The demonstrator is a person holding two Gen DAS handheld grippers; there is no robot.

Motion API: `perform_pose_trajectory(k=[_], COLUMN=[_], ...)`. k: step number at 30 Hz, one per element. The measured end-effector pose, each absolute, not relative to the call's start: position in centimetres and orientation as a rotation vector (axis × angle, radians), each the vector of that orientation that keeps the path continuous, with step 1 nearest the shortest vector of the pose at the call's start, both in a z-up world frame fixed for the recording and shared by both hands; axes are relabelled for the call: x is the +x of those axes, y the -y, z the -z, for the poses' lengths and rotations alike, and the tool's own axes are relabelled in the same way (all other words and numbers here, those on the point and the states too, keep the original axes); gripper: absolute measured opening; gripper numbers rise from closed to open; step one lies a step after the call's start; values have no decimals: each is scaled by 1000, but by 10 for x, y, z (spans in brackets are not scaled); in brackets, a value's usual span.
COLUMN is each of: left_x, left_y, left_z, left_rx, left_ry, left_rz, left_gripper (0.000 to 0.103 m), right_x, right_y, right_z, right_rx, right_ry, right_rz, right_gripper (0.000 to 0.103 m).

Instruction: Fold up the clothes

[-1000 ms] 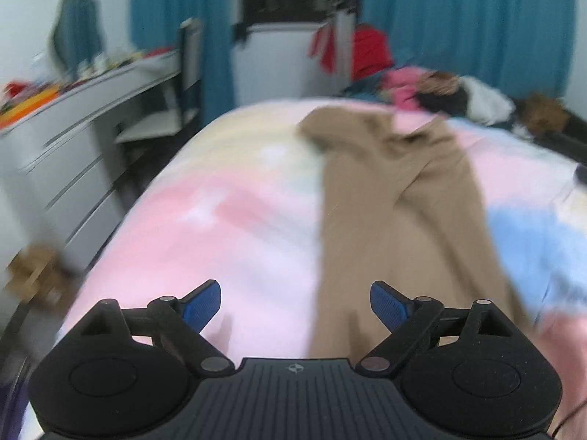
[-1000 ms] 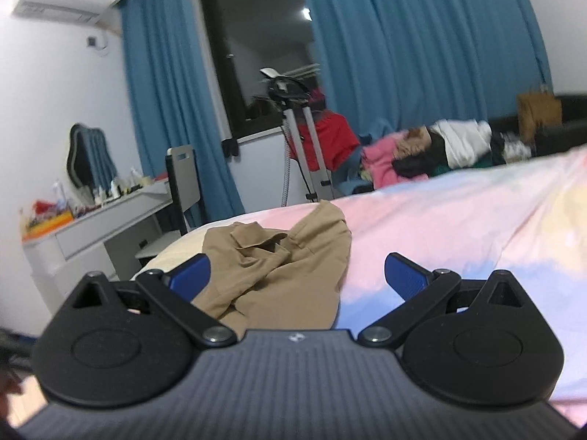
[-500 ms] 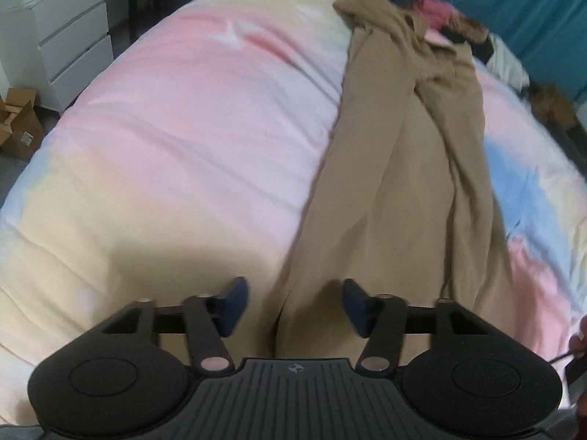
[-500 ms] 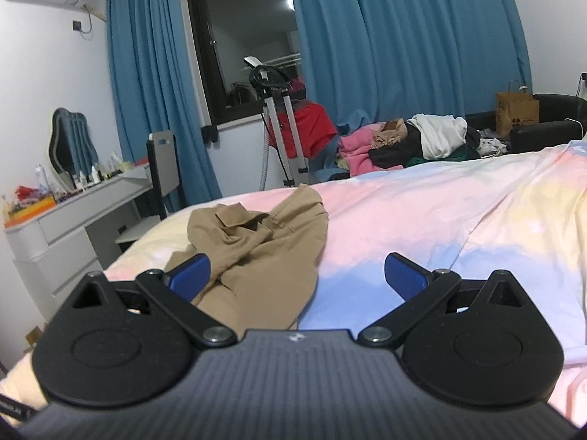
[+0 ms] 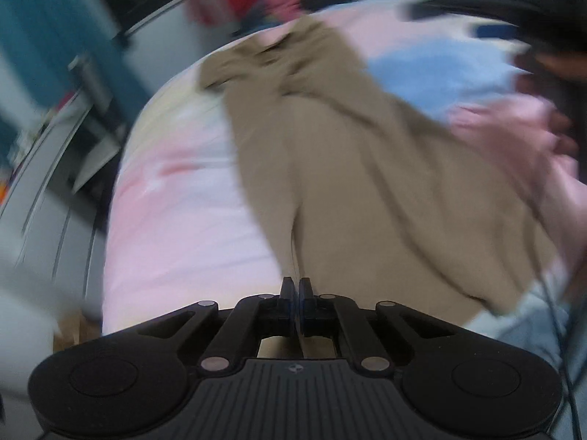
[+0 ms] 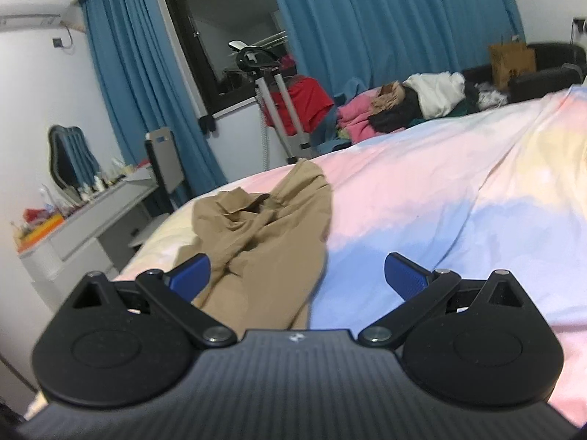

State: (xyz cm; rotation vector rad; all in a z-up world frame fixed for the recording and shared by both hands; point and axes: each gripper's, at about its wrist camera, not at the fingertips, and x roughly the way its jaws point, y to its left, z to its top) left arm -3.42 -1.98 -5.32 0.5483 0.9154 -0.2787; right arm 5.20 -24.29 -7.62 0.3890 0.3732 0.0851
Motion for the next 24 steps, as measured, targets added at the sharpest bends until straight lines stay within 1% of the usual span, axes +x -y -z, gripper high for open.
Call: perform_pose_trajectory(k=[3,6,7,9,10,11,12,14,16,19,21,24], left_x=[-44,-41,-42,-48,-54,-56,-57,-56,-48,-26,-11,-4], left_y=[36,40,37,27,22,15,8,-15,-39,-72,-90,-103], left_z=[61,74,72,64,58,51,45,35,33,49,62,68], left_rx=[552,517,483,414,383,348,311,200,62,-150,-272,-362], left_ry=[-954,-1041,-1060,-1069,-1056,-1034,-1010,-969,-943,-982,-1041,-1090], left_rz=[374,448,474,520,539,551,560,535,476,378,326,335], left_gripper=[3,9,16,34,47,51,54,68,77,77,75,75], right_x=[52,51,50,49,49,48,48,49,48,44,34,17], right_y=[242,244,244,245,246,247,247,246,243,241,243,246], right_z=[76,75,75,75,75,74,73,73,74,78,85,100], right_rx=[406,416,420,427,430,434,437,437,425,419,448,503], right_ry=[-372,-375,-377,-379,-381,-385,-390,-406,-444,-518,-582,-694], right_rz=[-102,-117,-123,-133,-139,-146,-153,-166,-166,-179,-189,-200], right_gripper=[103,103,103,103,103,103,103,103,103,103,102,101])
